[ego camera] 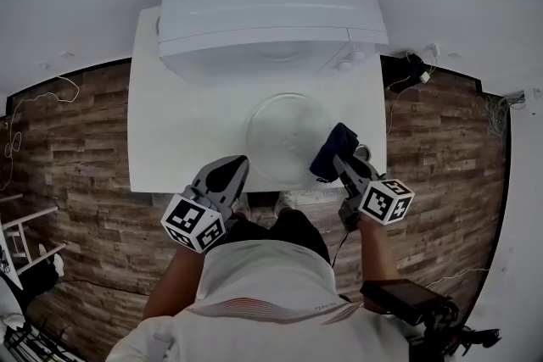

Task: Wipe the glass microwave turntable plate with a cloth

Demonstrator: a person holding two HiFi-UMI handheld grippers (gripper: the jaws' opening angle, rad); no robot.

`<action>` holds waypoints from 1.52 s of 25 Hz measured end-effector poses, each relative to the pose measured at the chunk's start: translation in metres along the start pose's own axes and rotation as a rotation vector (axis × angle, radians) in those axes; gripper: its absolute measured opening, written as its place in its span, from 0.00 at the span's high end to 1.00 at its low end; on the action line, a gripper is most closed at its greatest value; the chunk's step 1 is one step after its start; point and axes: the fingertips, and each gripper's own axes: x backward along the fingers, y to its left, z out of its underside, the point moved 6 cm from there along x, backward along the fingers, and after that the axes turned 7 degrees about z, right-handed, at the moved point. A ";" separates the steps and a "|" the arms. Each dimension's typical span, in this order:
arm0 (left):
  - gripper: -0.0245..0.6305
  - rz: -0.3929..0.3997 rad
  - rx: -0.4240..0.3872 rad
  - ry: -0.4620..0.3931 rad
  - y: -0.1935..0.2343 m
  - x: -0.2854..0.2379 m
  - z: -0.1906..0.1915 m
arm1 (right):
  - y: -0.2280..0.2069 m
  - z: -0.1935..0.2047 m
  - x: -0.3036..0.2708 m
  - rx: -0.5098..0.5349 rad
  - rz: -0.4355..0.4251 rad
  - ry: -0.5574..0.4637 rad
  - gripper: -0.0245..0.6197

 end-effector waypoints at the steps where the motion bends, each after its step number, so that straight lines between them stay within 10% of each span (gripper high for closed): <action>1: 0.95 0.014 -0.007 -0.001 0.000 0.003 -0.003 | 0.008 -0.002 0.006 0.011 0.003 -0.031 0.86; 16: 0.95 0.245 -0.078 0.026 -0.018 0.034 -0.011 | 0.076 0.029 0.100 0.020 0.159 -0.360 0.86; 38: 0.95 0.328 -0.248 -0.035 -0.155 0.107 0.007 | 0.123 0.115 0.253 0.142 0.169 -0.585 0.86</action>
